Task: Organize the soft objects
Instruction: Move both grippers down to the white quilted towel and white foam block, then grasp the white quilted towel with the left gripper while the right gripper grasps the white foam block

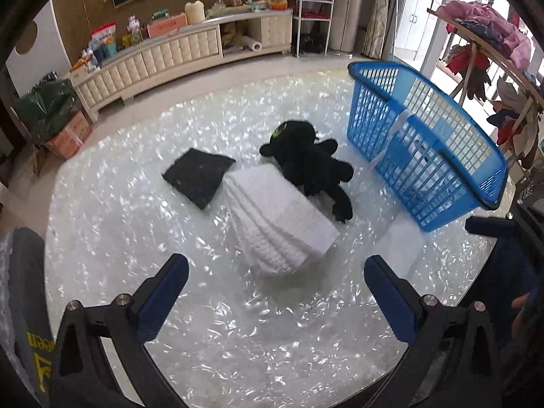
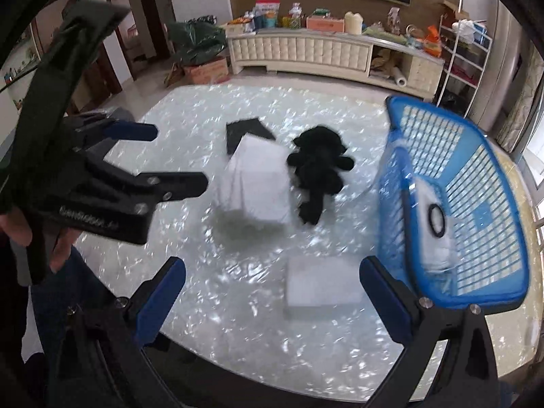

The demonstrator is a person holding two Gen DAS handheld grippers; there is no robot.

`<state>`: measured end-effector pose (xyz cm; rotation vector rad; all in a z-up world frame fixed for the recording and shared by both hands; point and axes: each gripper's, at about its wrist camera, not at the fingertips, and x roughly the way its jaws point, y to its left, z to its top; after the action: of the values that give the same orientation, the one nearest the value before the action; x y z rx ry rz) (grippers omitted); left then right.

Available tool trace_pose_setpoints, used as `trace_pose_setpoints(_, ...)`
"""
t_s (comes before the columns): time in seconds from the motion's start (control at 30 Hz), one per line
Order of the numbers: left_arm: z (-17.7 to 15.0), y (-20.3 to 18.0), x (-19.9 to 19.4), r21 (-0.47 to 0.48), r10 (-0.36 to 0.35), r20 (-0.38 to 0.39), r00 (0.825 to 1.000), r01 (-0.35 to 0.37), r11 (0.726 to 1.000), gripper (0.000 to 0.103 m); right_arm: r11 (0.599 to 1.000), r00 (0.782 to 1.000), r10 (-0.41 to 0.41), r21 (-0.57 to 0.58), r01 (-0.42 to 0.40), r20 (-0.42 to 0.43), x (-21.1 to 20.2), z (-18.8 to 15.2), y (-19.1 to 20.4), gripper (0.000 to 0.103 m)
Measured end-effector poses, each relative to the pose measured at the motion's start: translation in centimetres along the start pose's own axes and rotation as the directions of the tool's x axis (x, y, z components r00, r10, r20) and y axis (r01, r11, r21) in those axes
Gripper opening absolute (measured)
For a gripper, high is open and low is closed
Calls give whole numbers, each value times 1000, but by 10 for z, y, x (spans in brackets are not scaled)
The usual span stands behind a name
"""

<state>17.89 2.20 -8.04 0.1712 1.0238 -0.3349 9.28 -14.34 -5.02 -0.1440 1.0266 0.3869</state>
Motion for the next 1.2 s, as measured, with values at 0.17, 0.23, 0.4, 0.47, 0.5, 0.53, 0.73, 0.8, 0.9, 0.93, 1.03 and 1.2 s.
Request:
trace_pose_setpoints(0.17, -3, 5, 20, -13, 27, -19, 999, -28, 1000, 103, 1000, 999, -14, -7, 14, -45, 24, -6, 8, 102)
trace_pose_setpoints(0.23, -3, 10, 29, -29, 10, -34, 999, -11, 1000, 103, 1000, 998, -21, 3, 21, -55, 31, -10, 9, 102)
trace_pose_setpoints(0.4, -2, 17, 48, -50, -10, -72, 997, 7, 999, 103, 999, 994, -33, 10, 35, -107, 58, -16, 11, 102)
trace_pose_setpoints(0.47, -2, 20, 55, -63, -19, -76, 997, 14, 998, 103, 998, 991, -55, 10, 57, -125, 71, -17, 9, 102)
trace_pose_setpoints(0.5, -1, 23, 58, -79, -23, -71, 997, 17, 997, 103, 998, 990, -63, 13, 65, -129, 76, -16, 8, 102)
trace_pose_setpoints(0.53, 0, 26, 62, -98, -27, -71, 997, 20, 995, 103, 997, 988, -75, 17, 78, -132, 81, -16, 6, 102)
trace_pose_setpoints(0.73, 9, 34, 88, -130, -47, -105, 993, 34, 991, 103, 992, 982, -110, 49, 119, -154, 103, -19, -8, 102)
trace_pose_setpoints(0.8, 10, 33, 96, -120, -51, -113, 992, 38, 992, 103, 989, 979, -112, 72, 126, -167, 108, -20, -15, 102)
trace_pose_setpoints(0.9, 11, 36, 104, -144, -50, -111, 993, 34, 989, 98, 986, 976, -121, 95, 140, -183, 116, -22, -26, 102)
trace_pose_setpoints(0.93, 11, 38, 108, -154, -62, -115, 991, 44, 987, 92, 985, 975, -122, 102, 143, -186, 117, -22, -29, 101)
trace_pose_setpoints(1.03, 11, 41, 120, -161, -87, -139, 986, 65, 985, 82, 983, 975, -116, 121, 141, -191, 122, -24, -34, 100)
trace_pose_setpoints(1.2, 9, 40, 131, -174, -127, -155, 980, 99, 980, 57, 982, 969, -134, 105, 158, -206, 134, -21, -38, 98)
